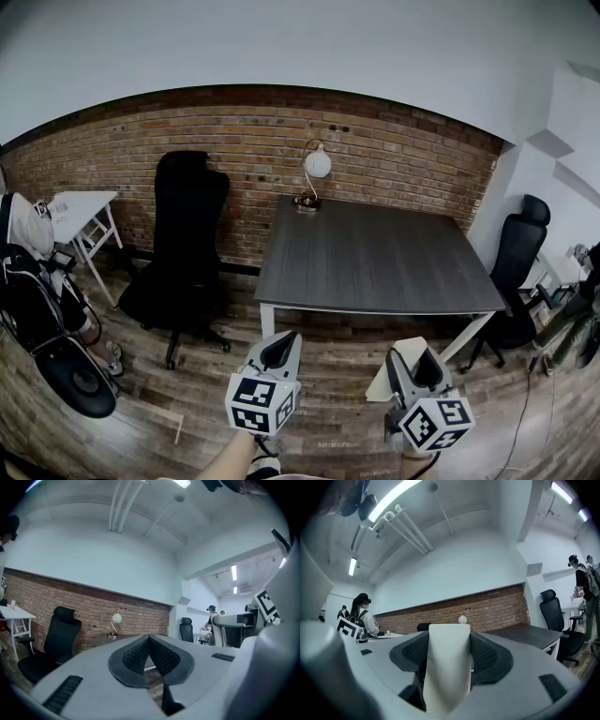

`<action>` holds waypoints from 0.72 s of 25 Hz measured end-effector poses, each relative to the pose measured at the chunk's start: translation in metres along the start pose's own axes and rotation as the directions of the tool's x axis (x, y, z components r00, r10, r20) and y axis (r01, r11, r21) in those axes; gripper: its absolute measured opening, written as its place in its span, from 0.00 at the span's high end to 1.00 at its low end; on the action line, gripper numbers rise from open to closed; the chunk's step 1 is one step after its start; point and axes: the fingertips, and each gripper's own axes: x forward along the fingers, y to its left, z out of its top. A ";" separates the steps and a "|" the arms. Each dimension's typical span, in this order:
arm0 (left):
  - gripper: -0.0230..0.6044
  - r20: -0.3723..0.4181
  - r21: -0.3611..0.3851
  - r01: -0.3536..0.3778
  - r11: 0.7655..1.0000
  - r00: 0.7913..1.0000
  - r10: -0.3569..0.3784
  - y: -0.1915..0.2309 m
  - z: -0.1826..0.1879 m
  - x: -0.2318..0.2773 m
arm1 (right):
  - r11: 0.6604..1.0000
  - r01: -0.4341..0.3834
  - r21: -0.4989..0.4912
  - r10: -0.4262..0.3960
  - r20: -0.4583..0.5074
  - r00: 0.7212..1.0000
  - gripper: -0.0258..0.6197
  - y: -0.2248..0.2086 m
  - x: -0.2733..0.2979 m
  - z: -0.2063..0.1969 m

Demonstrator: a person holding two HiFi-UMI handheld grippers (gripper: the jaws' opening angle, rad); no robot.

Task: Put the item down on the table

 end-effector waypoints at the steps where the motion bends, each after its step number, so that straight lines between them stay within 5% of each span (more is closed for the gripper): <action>1: 0.93 0.000 0.000 -0.001 1.000 1.000 0.001 0.000 -0.001 -0.001 | 1.000 0.001 -0.001 -0.001 0.000 1.000 0.50 0.000 -0.001 -0.001; 12: 0.93 -0.016 -0.012 -0.015 1.000 1.000 0.015 0.011 -0.007 0.001 | 1.000 0.013 0.003 -0.013 -0.023 1.000 0.50 0.005 0.005 -0.006; 18: 0.93 -0.022 -0.016 -0.030 0.999 0.999 0.030 0.008 -0.010 0.001 | 0.998 -0.044 0.047 0.045 -0.023 0.999 0.50 0.001 0.006 -0.008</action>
